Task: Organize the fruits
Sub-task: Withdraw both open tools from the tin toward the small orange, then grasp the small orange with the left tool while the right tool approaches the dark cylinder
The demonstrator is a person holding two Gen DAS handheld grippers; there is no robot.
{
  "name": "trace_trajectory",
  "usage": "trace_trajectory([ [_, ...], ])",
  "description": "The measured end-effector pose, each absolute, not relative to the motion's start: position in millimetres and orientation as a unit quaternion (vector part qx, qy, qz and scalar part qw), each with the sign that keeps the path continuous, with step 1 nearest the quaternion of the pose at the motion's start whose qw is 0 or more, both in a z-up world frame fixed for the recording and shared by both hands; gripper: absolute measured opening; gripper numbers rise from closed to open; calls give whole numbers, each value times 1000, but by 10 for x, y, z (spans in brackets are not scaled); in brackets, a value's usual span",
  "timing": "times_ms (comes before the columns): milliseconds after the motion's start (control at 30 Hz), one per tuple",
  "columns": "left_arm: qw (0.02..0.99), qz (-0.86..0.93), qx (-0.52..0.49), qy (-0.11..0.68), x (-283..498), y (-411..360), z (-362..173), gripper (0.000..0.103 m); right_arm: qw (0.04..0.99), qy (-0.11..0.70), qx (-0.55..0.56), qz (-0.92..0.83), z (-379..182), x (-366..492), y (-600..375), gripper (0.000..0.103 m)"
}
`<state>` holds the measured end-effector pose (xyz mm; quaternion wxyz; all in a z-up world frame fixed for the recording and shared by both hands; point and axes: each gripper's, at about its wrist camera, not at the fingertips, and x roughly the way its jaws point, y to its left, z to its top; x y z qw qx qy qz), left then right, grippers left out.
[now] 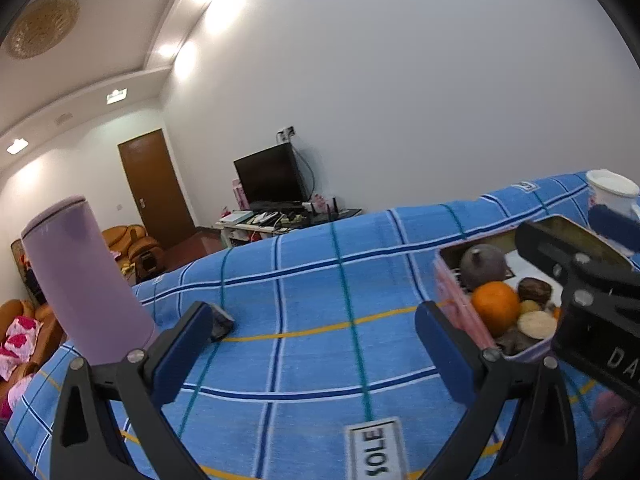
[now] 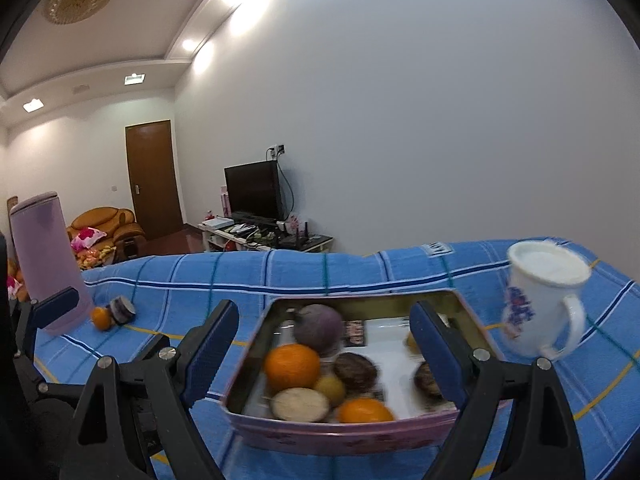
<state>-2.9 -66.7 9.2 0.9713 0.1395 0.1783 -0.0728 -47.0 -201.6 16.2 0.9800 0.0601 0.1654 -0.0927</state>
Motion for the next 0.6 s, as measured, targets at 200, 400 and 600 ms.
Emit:
trace_trajectory([
  [200,974,-49,132,179,107,-391,94,103,980,170,71,-81,144,-290,-1762,89],
  [400,974,-24,112,196,301,-80,73,103,980,175,74,-65,136,-142,-1536,88],
  [600,969,10,81,231,539,294,27,103,978,189,78,-47,95,31,-1287,88],
])
